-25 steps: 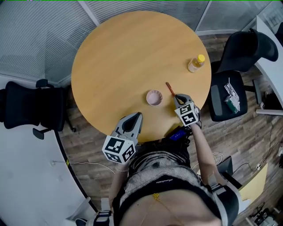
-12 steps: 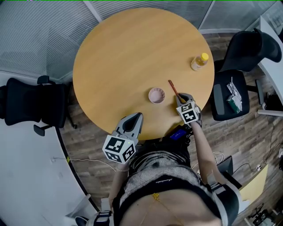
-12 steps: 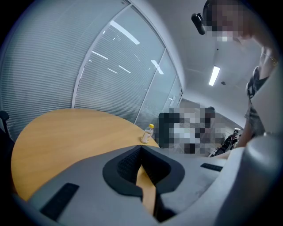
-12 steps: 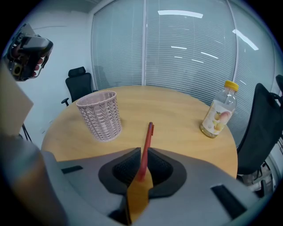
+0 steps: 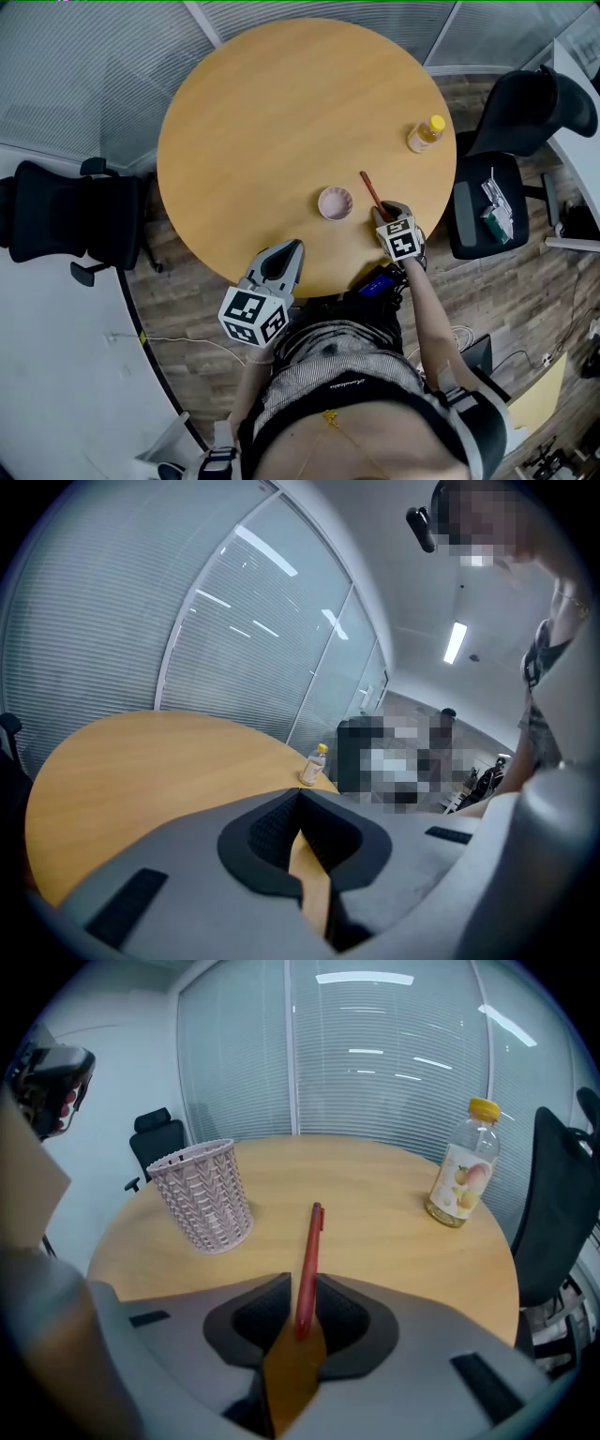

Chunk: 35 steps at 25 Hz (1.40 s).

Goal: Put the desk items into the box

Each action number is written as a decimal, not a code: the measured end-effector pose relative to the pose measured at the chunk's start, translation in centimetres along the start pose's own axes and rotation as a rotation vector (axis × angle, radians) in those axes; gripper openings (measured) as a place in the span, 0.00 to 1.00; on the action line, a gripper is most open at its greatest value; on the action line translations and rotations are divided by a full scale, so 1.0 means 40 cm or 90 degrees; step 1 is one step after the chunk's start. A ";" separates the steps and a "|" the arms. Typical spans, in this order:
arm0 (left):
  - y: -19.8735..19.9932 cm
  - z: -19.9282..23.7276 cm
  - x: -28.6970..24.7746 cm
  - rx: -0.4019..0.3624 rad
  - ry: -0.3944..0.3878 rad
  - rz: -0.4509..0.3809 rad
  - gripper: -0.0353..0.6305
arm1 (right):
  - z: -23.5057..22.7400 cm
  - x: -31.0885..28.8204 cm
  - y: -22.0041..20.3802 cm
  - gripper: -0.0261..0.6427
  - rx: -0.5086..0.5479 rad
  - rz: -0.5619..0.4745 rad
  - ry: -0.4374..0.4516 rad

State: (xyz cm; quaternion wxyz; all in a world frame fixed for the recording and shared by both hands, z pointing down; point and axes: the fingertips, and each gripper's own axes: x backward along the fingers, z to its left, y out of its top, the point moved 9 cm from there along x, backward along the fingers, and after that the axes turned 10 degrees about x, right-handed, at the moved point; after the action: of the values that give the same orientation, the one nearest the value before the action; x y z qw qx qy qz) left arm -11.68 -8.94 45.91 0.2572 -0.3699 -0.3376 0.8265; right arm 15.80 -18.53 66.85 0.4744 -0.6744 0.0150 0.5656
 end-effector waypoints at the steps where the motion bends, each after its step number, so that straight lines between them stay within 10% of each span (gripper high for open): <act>1: 0.000 0.001 0.002 0.001 0.000 0.000 0.08 | 0.000 0.000 -0.001 0.18 -0.003 -0.004 0.002; 35: -0.008 -0.030 0.016 -0.015 -0.052 -0.007 0.08 | -0.018 0.059 0.056 0.13 0.024 -0.019 0.011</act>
State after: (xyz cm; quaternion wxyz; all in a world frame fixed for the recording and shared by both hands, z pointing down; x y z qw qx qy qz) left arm -11.08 -7.88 45.27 0.2436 -0.3372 -0.3598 0.8352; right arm 15.94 -19.00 63.55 0.4957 -0.6703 0.0198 0.5519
